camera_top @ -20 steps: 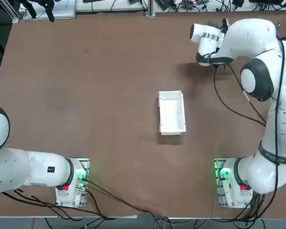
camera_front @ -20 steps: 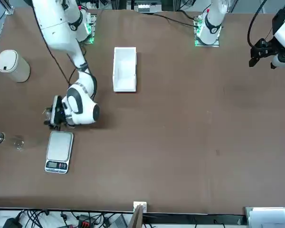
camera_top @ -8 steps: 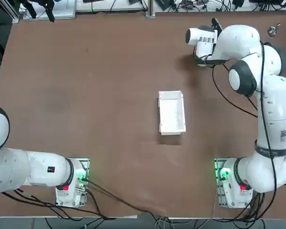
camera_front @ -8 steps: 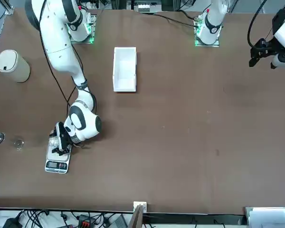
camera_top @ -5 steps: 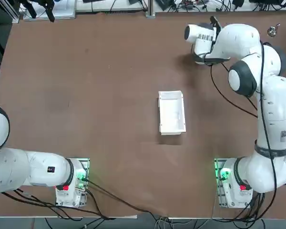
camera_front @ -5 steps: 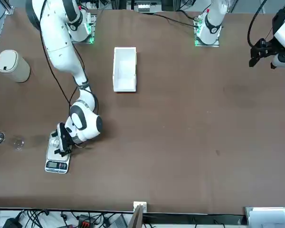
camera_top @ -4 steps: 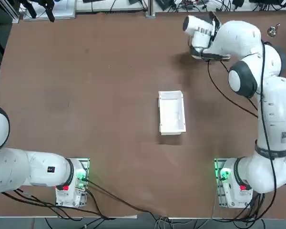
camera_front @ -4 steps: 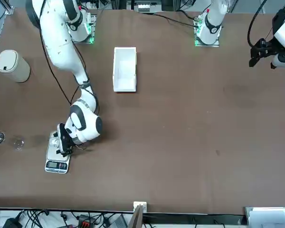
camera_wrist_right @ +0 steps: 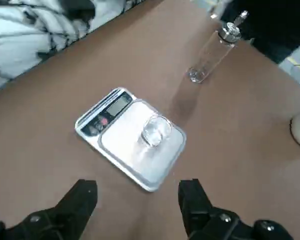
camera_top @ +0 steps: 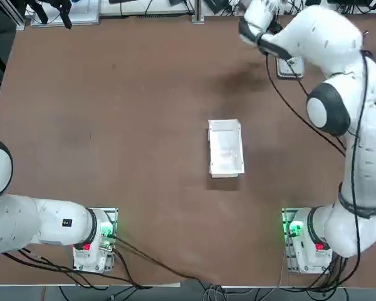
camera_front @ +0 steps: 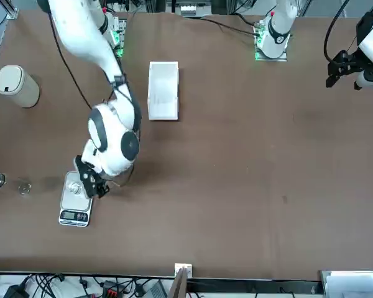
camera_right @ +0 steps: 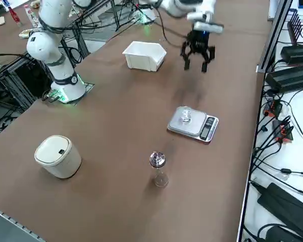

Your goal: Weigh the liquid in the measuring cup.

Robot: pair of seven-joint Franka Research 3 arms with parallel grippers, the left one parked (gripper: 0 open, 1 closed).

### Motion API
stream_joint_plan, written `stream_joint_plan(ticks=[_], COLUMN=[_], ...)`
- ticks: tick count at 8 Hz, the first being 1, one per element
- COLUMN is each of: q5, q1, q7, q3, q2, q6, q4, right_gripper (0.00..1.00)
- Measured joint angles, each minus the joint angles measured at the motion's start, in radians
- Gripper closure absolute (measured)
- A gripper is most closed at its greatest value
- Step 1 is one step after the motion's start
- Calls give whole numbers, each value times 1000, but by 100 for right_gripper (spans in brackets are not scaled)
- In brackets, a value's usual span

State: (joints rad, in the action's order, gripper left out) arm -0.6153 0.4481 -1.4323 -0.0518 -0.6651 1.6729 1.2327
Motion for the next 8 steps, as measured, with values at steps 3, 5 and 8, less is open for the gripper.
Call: stream_joint_plan(ticks=[3, 5, 8], q5=[240, 399, 589], q1=[-50, -151, -344], q7=[486, 809, 1193], q3=[-9, -16, -18], q2=[217, 346, 474], q6=[-152, -229, -247], q4=[-6, -2, 75], right_gripper=[0, 0, 0])
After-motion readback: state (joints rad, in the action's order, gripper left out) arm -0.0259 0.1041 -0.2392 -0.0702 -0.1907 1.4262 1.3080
